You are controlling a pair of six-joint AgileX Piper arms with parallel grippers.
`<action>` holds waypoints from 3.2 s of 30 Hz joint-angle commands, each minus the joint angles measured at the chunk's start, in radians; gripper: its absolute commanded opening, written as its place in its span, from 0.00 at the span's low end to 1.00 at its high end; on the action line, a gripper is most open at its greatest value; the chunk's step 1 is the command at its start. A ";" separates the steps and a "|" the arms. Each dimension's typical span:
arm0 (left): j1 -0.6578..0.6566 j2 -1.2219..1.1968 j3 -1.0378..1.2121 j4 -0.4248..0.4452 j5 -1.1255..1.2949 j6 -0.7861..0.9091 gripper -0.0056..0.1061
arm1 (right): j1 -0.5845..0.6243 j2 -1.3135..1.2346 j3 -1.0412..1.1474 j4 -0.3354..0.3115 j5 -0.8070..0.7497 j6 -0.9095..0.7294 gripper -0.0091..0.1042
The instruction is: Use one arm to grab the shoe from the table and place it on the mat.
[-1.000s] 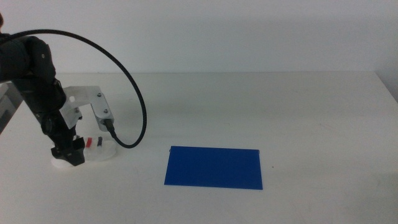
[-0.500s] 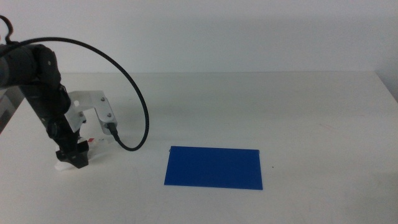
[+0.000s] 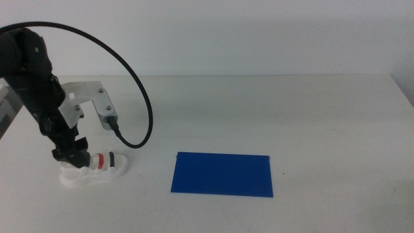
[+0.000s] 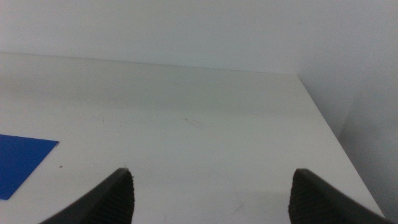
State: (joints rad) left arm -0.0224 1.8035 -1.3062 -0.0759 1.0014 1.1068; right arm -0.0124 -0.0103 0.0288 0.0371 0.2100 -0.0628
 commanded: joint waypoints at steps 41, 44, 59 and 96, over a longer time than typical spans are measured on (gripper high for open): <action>-0.213 -0.005 -0.085 0.036 0.080 -0.064 0.04 | 0.001 -0.026 0.005 -0.009 -0.076 -0.008 0.65; -0.289 0.007 -0.135 0.033 0.080 -0.083 0.04 | 0.001 -0.026 0.005 -0.009 -0.076 -0.008 0.65; -0.623 0.265 -0.532 0.032 0.271 -0.164 0.04 | 0.001 -0.026 0.005 -0.009 -0.076 -0.008 0.65; -0.662 0.302 -0.567 0.014 0.261 -3.227 0.04 | 0.001 -0.026 0.005 -0.009 -0.076 -0.008 0.65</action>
State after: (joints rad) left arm -0.6798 2.1732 -1.8427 -0.0673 1.2185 -1.9695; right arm -0.0124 -0.0103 0.0288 0.0371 0.2100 -0.0628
